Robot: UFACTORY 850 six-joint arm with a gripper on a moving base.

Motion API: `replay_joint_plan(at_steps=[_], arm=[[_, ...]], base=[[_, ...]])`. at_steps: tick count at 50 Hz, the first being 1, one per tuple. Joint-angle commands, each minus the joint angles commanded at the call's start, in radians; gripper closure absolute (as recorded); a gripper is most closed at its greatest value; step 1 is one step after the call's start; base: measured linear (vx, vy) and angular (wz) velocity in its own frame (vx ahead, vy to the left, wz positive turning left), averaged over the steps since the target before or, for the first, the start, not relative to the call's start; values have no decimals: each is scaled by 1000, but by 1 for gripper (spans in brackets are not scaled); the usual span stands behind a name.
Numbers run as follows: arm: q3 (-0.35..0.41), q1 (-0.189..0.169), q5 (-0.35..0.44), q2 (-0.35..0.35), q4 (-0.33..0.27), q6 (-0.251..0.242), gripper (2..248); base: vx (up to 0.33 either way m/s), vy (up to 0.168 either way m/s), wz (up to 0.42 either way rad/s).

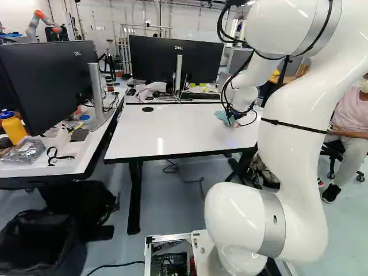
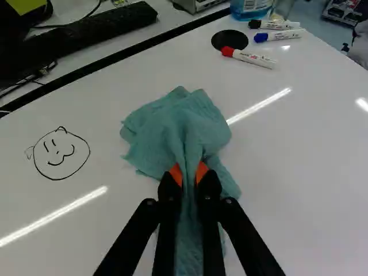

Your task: Clean the table with the green towel

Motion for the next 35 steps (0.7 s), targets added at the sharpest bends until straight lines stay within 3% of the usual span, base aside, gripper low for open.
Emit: replay_joint_plan(at_steps=[21, 35], arm=[[-1, -1, -27, -1, 0, 0, 205], [-28, -30, -27, -22, 0, 0, 205]], base=[[0, 0, 0], [0, 0, 0]])
